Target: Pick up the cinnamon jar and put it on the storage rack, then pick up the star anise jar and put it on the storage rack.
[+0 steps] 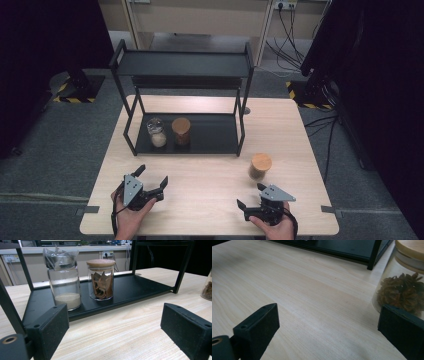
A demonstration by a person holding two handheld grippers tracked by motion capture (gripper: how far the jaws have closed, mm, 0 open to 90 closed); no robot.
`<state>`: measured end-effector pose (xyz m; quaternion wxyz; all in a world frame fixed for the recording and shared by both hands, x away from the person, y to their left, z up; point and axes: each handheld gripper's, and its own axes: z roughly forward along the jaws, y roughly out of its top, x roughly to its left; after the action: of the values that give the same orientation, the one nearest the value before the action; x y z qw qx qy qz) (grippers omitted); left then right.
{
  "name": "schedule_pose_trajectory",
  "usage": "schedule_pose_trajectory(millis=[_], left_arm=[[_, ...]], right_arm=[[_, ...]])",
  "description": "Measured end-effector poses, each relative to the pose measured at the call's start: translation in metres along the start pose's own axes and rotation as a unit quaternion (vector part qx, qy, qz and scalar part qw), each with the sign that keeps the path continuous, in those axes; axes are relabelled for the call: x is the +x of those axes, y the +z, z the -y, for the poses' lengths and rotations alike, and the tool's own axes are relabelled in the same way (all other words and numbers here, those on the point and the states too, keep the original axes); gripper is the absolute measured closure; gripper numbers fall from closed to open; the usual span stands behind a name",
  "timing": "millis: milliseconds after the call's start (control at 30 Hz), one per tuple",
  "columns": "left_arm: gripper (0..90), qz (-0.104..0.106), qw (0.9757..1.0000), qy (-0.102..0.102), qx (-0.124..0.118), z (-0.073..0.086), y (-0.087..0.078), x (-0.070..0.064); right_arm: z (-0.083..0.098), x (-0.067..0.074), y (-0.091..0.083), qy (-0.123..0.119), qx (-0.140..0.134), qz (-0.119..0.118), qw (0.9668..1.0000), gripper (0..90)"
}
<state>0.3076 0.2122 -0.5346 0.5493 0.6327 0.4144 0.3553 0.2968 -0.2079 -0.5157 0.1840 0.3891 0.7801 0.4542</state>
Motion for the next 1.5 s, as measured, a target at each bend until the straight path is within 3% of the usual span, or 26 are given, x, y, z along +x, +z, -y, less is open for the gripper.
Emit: schedule_pose_trajectory(millis=[367, 767, 1000, 1500], left_arm=[[7.5, 0.000, 1.0000, -0.002, 0.000, 0.000, 0.000, 0.000], [7.5, 0.001, 1.0000, -0.001, 0.003, 0.000, 0.000, 0.000], [7.6, 0.000, 1.0000, 0.000, 0.000, 0.000, 0.000, 0.000], [7.6, 0.001, 1.0000, 0.001, 0.001, 0.000, 0.000, 0.000]], right_arm=[[0.010, -0.014, -0.020, 0.024, -0.010, 0.027, 0.9993, 4.1], [0.017, -0.037, -0.048, 0.061, -0.038, 0.070, 0.9949, 4.1], [0.014, -0.036, -0.047, 0.058, -0.039, 0.069, 0.9951, 4.1], [0.011, -0.044, -0.049, 0.062, -0.048, 0.097, 0.9922, 3.8]])
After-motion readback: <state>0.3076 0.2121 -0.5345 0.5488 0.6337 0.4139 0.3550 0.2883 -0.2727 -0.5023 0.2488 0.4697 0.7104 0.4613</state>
